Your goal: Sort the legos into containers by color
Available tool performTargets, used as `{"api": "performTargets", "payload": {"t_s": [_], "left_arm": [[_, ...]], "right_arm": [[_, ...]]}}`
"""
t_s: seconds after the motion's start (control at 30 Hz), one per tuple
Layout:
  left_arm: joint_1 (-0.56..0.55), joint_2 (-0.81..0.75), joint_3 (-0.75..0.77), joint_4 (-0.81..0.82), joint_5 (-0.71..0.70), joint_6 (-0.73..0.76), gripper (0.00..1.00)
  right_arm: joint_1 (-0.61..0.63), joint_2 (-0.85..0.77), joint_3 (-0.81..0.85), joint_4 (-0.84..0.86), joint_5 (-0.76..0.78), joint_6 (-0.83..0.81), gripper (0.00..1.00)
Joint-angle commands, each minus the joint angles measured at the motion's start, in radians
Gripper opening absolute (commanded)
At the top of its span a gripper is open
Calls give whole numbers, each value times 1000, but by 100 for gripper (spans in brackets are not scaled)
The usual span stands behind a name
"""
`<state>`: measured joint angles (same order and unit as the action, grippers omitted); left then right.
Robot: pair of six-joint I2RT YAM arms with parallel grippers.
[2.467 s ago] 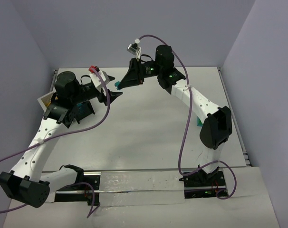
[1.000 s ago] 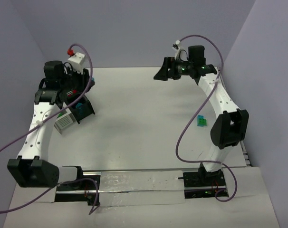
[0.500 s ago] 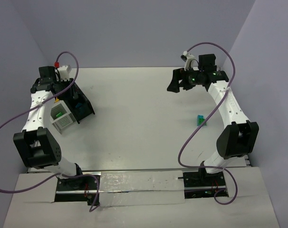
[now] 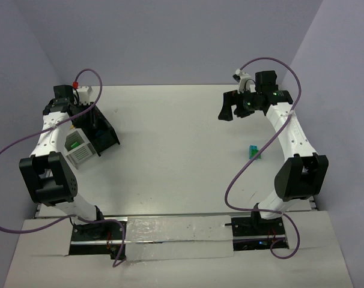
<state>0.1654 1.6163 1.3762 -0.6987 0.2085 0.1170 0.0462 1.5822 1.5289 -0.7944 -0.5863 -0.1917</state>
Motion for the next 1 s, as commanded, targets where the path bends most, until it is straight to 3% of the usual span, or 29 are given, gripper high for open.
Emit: {"api": "performTargets", "payload": {"t_s": [0.0, 0.03, 0.1, 0.13, 0.33, 0.53, 0.7, 0.8, 0.97], "left_arm": [[0, 22, 44, 10, 3, 26, 37], [-1, 22, 49, -1, 14, 38, 43], [-1, 5, 58, -12, 33, 55, 66], [-2, 0, 63, -12, 37, 58, 67], [-15, -28, 126, -38, 50, 85, 74], [-58, -74, 176, -45, 60, 136, 75], [-128, -117, 168, -15, -4, 127, 75], [-146, -138, 140, -1, 5, 127, 75], [-152, -167, 116, -7, 106, 181, 75]], "right_arm": [[-32, -34, -14, -69, 77, -71, 95], [-37, -34, -17, -90, 95, -81, 94], [-75, -38, -32, -134, 140, -109, 91], [-84, -42, -40, -152, 155, -115, 91], [-154, -94, -149, -197, 223, -230, 86], [-207, -76, -209, -236, 328, -359, 70], [-214, -32, -235, -238, 443, -274, 69], [-212, -18, -237, -249, 401, -247, 73], [-210, -40, -248, -227, 313, -454, 75]]}}
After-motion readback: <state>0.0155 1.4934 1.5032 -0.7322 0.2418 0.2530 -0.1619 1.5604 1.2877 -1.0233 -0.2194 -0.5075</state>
